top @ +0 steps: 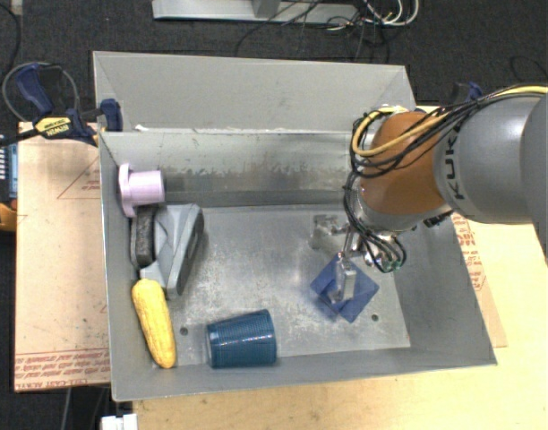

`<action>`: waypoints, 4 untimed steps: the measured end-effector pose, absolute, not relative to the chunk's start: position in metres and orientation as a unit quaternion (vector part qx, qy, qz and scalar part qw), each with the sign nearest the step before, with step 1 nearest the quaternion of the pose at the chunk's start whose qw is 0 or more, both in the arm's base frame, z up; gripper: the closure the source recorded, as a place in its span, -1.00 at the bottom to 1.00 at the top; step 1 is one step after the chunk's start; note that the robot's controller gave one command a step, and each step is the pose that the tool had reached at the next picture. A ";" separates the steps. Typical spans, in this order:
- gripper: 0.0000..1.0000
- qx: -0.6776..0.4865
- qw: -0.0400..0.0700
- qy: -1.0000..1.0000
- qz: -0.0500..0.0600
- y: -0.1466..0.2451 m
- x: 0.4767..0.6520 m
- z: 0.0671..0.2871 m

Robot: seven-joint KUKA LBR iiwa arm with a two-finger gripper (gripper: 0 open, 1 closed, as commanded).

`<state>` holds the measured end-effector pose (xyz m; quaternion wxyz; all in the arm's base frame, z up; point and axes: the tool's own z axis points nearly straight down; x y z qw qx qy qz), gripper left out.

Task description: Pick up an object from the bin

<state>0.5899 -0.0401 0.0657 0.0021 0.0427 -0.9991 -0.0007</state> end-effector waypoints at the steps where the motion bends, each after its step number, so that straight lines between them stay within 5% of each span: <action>1: -1.00 0.104 -0.009 -0.995 -0.002 -0.029 0.617 0.133; 2: -1.00 0.041 0.004 -0.999 -0.002 -0.083 0.577 0.099; 3: -1.00 0.368 -0.010 -0.930 -0.001 -0.052 0.562 0.072; 4: 1.00 0.236 0.000 -0.972 -0.003 -0.026 0.545 0.071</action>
Offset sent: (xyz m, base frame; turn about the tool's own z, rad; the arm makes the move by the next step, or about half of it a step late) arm -0.0121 -0.0425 0.0343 0.0013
